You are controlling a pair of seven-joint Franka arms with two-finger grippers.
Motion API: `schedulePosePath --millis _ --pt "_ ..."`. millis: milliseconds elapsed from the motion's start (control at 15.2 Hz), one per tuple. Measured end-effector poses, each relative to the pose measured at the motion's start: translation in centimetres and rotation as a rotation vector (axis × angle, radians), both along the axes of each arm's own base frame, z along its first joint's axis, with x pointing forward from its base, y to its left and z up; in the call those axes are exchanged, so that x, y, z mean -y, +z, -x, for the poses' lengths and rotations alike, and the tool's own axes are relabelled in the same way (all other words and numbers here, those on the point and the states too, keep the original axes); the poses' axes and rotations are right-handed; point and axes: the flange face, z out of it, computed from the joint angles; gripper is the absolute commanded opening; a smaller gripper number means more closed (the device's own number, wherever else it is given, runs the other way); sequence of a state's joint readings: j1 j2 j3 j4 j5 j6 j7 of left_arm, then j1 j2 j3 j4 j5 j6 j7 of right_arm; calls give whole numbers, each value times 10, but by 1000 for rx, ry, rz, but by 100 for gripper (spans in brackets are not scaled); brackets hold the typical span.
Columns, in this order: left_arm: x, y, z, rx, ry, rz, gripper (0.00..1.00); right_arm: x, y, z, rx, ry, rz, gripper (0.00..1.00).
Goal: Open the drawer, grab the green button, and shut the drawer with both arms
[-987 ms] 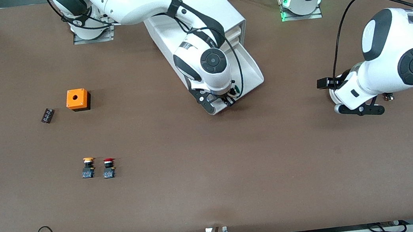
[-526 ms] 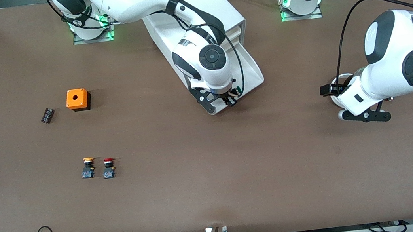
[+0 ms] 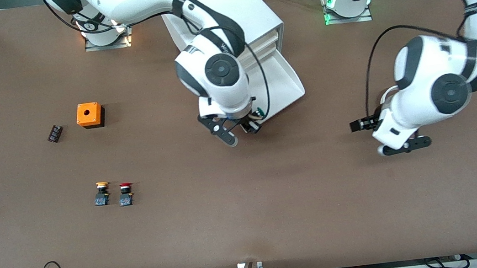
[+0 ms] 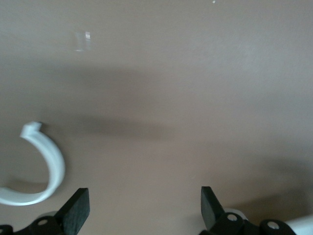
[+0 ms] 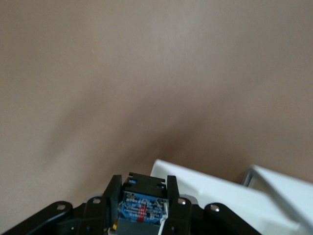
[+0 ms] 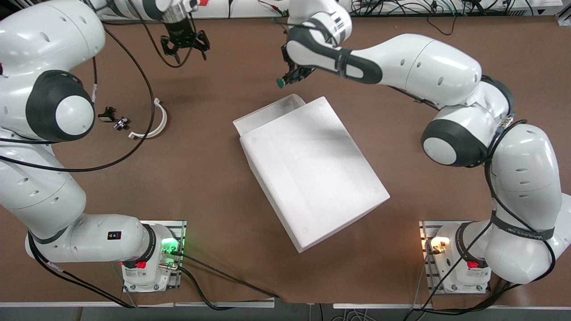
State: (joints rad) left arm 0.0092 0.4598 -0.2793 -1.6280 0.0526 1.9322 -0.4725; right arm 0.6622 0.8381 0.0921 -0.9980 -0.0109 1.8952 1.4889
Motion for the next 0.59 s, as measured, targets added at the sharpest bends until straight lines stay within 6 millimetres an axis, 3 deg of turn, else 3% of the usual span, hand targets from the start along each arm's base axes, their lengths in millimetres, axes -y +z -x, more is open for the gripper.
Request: schedulePosePath --millis 263,592 --pt "71 -48 26 36 173 -6 100 53 18 -33 -7 147 21 0" --pt "146 -81 58 13 292 -30 99 121 27 -70 -19 375 33 0"
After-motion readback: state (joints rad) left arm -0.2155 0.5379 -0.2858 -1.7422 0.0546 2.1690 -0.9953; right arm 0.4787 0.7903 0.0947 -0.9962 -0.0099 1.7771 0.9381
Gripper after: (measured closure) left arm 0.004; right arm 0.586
